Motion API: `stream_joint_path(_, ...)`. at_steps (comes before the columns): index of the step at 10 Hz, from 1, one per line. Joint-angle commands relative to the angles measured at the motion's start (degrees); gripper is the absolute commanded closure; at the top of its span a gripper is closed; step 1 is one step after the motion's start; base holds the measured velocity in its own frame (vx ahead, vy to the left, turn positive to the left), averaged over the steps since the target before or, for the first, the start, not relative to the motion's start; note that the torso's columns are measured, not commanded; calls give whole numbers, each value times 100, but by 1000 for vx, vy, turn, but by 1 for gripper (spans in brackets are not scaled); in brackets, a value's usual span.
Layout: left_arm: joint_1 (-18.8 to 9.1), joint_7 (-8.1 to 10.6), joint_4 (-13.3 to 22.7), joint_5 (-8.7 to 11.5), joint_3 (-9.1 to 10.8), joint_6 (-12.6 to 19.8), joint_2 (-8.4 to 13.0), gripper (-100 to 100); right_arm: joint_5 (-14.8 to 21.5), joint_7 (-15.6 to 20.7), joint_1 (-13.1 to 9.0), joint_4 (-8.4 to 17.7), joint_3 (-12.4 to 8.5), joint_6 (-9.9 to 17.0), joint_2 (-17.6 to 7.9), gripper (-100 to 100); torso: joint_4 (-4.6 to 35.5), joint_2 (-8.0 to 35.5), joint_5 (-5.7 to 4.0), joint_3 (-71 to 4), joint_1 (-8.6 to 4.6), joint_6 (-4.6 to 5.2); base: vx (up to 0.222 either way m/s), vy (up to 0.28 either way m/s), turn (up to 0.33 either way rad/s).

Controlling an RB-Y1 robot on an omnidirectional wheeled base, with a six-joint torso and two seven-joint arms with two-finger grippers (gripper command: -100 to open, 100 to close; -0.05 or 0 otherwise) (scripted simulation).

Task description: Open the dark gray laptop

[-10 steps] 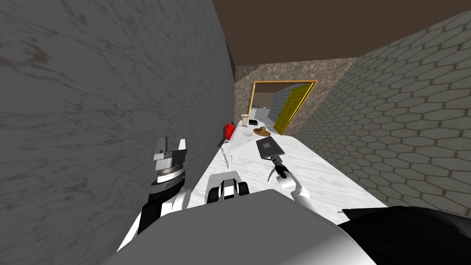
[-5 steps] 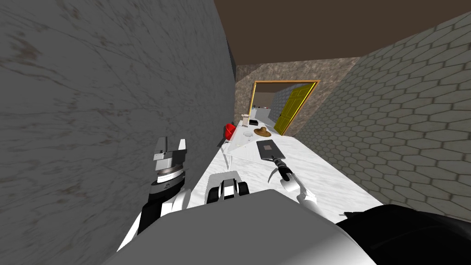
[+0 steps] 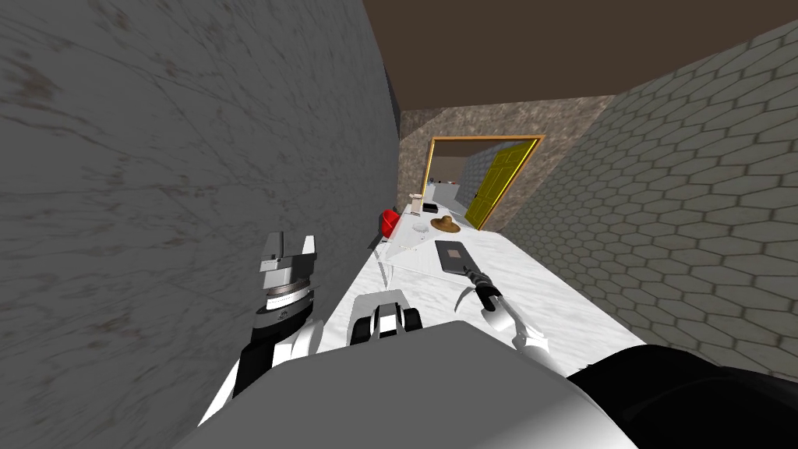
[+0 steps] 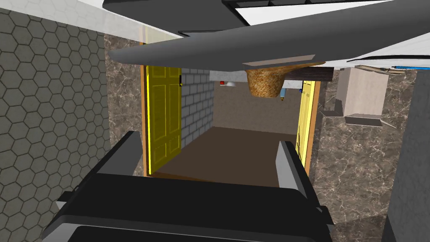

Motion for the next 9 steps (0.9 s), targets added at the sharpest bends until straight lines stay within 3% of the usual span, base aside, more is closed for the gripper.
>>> stream_joint_path(1, 0, 0, 0, 0, 0, 0, 0, 0, 319, 239, 188, -143, 38, 90, -177, -100, 0, 0, 0, 0, 0, 0, 22, -14, 16)
stream_joint_path(9, 0, 0, 0, 0, 0, 0, 0, 0, 1316, 1001, 828, -608, 214, 404, -696, -100, 0, 1, 0, 1, 1, 0, 23, -15, 15)
